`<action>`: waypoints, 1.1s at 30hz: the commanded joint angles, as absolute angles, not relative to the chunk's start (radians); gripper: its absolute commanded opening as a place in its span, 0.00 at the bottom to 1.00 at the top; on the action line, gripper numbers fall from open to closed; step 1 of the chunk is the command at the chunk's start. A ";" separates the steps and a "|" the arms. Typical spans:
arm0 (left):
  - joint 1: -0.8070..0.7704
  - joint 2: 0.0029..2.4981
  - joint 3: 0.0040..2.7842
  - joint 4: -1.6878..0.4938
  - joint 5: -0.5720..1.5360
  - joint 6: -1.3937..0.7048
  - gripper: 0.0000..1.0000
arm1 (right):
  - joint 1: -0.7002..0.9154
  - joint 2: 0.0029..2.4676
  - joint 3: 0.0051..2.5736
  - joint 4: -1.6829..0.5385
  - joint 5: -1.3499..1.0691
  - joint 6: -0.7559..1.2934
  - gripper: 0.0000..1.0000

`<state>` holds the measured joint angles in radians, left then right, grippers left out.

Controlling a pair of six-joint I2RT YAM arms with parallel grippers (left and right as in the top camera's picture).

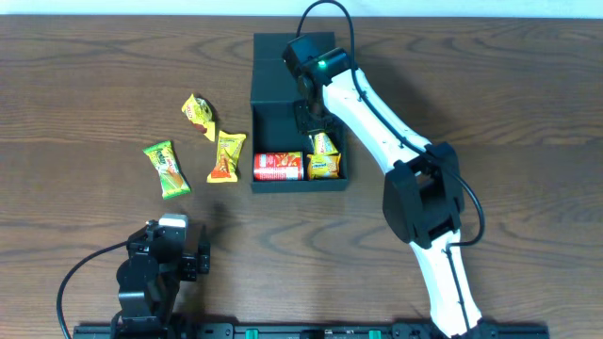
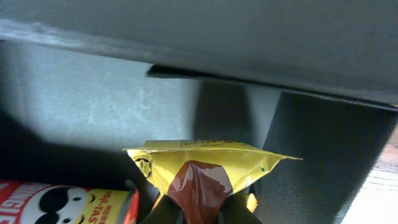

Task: Pack container
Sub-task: 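Lift the yellow wrapped snack and carry it into the box, then release the snack upright in the box and raise the right gripper away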

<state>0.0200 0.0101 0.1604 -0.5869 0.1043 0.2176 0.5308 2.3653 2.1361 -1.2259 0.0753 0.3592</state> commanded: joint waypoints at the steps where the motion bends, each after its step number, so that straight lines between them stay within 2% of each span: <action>1: 0.026 0.004 0.153 -0.587 0.101 0.221 0.95 | 0.507 2.358 2.135 -1.227 0.133 0.398 0.12; 8: 0.026 0.004 0.153 -0.587 0.101 0.221 0.95 | 0.484 2.358 2.134 -1.245 0.154 0.460 0.12; 10: 0.026 0.004 0.153 -0.587 0.101 0.221 0.95 | 0.484 2.359 2.134 -1.249 0.153 0.478 0.15; 15: 0.026 0.004 0.153 -0.587 0.101 0.221 0.95 | 0.488 2.358 2.134 -1.248 0.151 0.479 0.51; 16: 0.026 0.004 0.153 -0.587 0.101 0.221 0.95 | 0.488 2.359 2.134 -1.248 0.151 0.478 0.56; 25: 0.026 0.004 0.153 -0.587 0.101 0.221 0.95 | 0.492 2.325 2.193 -1.279 0.144 0.469 0.59; 31: 0.026 0.004 0.153 -0.587 0.101 0.221 0.95 | 0.492 2.128 2.284 -1.278 0.045 0.302 0.63; 33: 0.026 0.004 0.153 -0.587 0.101 0.221 0.95 | 0.492 2.044 2.289 -1.262 0.056 0.233 0.69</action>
<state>0.0200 0.0101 0.1604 -0.5865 0.1040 0.2176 0.4976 2.1887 2.2360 -1.2701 0.0574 0.3496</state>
